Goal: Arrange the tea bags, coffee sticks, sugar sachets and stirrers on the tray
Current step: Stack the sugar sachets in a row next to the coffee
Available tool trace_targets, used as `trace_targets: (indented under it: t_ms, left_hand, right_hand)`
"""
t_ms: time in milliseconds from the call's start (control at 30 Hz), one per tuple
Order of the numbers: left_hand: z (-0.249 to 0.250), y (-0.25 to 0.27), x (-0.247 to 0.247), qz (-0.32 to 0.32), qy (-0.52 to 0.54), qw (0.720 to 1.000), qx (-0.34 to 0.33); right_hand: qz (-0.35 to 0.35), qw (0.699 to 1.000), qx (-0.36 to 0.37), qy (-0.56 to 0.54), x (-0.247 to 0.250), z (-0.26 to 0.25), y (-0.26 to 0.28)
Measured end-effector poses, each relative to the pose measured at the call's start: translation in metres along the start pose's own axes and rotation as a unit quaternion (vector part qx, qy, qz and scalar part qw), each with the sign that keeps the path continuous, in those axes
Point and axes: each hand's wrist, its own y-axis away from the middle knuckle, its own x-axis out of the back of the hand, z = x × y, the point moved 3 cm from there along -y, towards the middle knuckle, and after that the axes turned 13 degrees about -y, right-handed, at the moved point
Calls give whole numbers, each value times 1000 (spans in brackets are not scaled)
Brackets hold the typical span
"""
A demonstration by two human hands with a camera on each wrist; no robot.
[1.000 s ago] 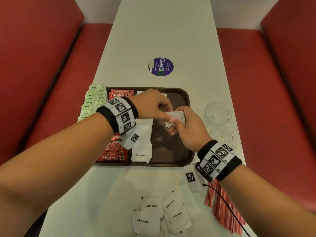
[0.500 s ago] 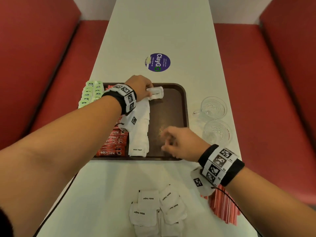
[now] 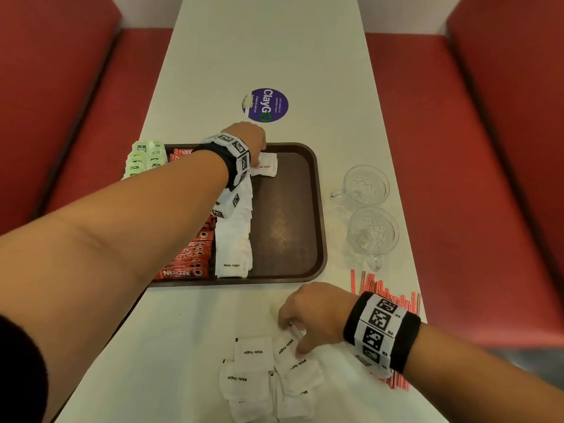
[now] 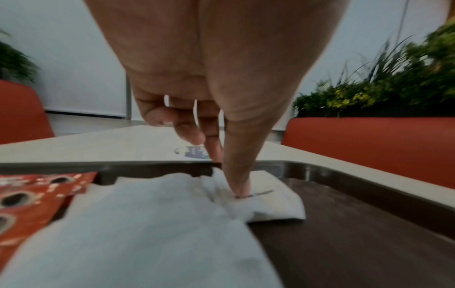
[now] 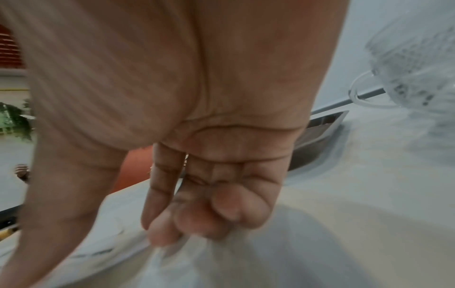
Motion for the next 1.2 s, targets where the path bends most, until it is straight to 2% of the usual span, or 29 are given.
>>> trace_targets:
  t_ms: [100, 167, 300, 433, 533, 633, 800, 967, 1067, 1200]
  left_hand:
    - [12, 2, -2, 7, 11, 999, -31]
    - [19, 5, -7, -14, 2, 998, -54]
    - [18, 8, -10, -45, -18, 998, -49]
    - [19, 34, 2, 2, 36, 998, -52]
    - [22, 75, 15, 58, 102, 991, -58]
    - [28, 126, 10, 67, 134, 986, -77]
    - [50, 210, -25, -24, 128, 978, -163]
    - [72, 262, -70, -124, 41, 958, -253]
    - [84, 277, -85, -125, 38, 956, -264]
    - [87, 279, -91, -116, 22, 962, -246]
  right_hand:
    - [12, 1000, 5, -3, -4, -1, -4]
    - [15, 1000, 5, -7, -7, -2, -7]
    - [10, 1000, -3, -5, -12, -6, -13]
    - [19, 1000, -5, 2, -15, -4, -13]
    - [28, 999, -2, 14, -17, -7, -13]
    - [26, 999, -7, 26, -17, -10, -12]
    - [49, 999, -6, 21, -13, -15, -4]
    - [108, 994, -17, -27, -10, -15, 7]
    - [132, 990, -25, -45, -11, -12, 11]
    - [152, 985, -35, -68, -10, -9, 15]
